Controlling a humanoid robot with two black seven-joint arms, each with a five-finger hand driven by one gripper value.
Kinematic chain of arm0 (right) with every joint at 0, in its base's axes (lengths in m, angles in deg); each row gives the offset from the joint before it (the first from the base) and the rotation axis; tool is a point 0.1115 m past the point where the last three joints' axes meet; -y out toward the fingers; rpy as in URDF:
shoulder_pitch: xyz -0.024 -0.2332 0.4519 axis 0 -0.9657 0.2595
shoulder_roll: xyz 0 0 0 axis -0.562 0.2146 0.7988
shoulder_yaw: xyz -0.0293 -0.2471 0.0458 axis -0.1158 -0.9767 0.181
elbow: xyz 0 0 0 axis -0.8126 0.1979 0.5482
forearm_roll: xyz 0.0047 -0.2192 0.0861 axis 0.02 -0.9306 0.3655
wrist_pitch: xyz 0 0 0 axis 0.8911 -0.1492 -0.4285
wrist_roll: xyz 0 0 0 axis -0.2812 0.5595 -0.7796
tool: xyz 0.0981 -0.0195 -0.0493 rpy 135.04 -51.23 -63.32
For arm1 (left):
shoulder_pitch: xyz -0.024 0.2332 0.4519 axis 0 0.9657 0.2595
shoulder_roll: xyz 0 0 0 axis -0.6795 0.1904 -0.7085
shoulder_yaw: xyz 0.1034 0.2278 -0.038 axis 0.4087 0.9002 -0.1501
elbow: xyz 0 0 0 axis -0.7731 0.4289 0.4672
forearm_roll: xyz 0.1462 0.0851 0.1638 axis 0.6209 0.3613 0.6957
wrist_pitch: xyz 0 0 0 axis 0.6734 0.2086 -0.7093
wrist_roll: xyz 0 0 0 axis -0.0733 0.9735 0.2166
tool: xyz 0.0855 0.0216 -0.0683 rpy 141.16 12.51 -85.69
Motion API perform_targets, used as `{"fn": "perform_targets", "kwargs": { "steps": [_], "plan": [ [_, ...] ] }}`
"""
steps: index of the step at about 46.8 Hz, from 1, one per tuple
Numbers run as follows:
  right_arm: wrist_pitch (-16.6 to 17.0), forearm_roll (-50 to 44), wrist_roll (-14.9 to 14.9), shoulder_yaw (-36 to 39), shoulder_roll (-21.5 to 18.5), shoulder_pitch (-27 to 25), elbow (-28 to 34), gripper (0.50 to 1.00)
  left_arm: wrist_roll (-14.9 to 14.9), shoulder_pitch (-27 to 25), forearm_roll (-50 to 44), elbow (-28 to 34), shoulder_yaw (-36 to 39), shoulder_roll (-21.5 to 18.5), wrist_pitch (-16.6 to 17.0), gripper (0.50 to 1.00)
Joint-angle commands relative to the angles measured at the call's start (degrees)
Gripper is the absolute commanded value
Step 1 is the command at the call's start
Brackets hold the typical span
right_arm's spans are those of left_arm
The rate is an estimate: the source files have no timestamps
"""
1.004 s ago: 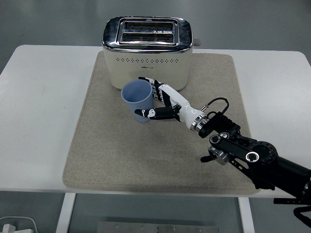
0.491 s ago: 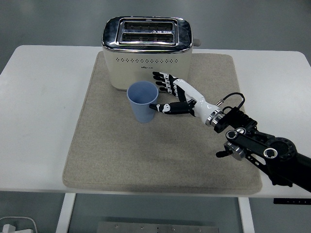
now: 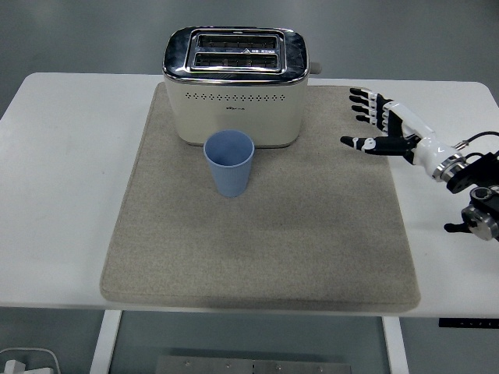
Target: Put the water cup in front of the bread machine
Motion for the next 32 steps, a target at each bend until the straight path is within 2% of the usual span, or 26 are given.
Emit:
{"fn": "perform_targets", "kwargs": {
  "steps": [1,5,12,17,32],
  "plan": [
    [-0.80,5.51,0.23,0.69,-0.16,1.60,6.26,0.924,0.01,-0.01,0.00,0.00,0.01,0.00,0.00,1.000],
    [-1.24,12.10,0.84,0.61,-0.77,4.15,12.59,0.924,0.01,-0.01,0.00,0.00,0.01,0.00,0.00,1.000],
    [-1.15,18.00,5.41,0.34,-2.70,6.79,19.37,0.924,0.01,-0.01,0.00,0.00,0.01,0.00,0.00,1.000],
    [-1.33,18.18,6.38,0.17,-4.02,7.76,19.90,0.924,0.01,-0.01,0.00,0.00,0.01,0.00,0.00,1.000],
    [-1.50,18.09,6.47,-0.10,-8.33,9.25,19.64,0.924,0.01,-0.01,0.00,0.00,0.01,0.00,0.00,1.000]
  ]
}}
